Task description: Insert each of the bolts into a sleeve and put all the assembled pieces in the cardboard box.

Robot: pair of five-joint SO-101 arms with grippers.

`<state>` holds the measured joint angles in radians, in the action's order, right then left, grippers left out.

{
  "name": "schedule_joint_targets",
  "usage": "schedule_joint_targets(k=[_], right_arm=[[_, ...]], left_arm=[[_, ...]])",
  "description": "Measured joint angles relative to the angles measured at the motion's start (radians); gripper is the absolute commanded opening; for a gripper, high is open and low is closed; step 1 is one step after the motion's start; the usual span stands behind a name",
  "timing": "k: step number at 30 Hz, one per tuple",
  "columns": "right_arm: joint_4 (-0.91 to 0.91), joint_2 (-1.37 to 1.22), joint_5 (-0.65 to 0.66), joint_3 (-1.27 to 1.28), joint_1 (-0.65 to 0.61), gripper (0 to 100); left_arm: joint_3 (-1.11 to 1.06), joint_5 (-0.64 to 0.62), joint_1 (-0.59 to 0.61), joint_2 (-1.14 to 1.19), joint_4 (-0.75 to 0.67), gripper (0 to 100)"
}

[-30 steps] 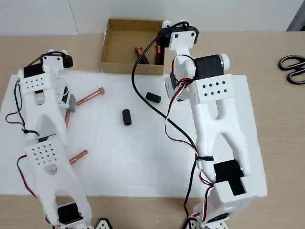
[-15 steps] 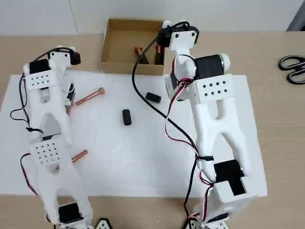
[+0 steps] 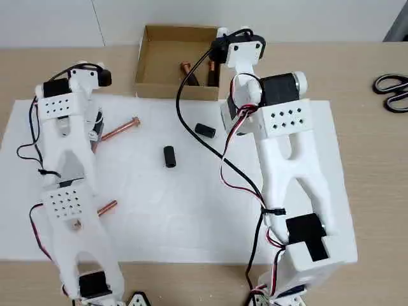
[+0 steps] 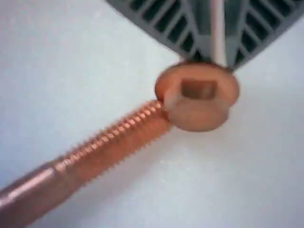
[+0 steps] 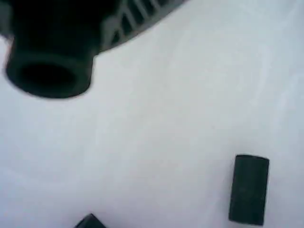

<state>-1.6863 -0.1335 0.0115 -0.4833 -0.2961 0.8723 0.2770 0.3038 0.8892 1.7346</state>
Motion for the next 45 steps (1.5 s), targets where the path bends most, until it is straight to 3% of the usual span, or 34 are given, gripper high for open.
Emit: schedule_joint_targets(k=[23,30,39,45], right_arm=[[0.0,0.0,0.0,0.0,0.0,0.3],[0.0,0.0,0.0,0.0,0.0,0.3],[0.0,0.0,0.0,0.0,0.0,0.3],[0.0,0.0,0.0,0.0,0.0,0.3]], left_arm=[[0.0,-0.002,-0.003,0.0,0.0,1],[0.0,-0.035,-0.006,-0.141,0.003,1],[-0.13,-0.04,-0.006,-0.222,0.003,1],[-0.215,-0.029,-0.006,-0.222,0.003,8]])
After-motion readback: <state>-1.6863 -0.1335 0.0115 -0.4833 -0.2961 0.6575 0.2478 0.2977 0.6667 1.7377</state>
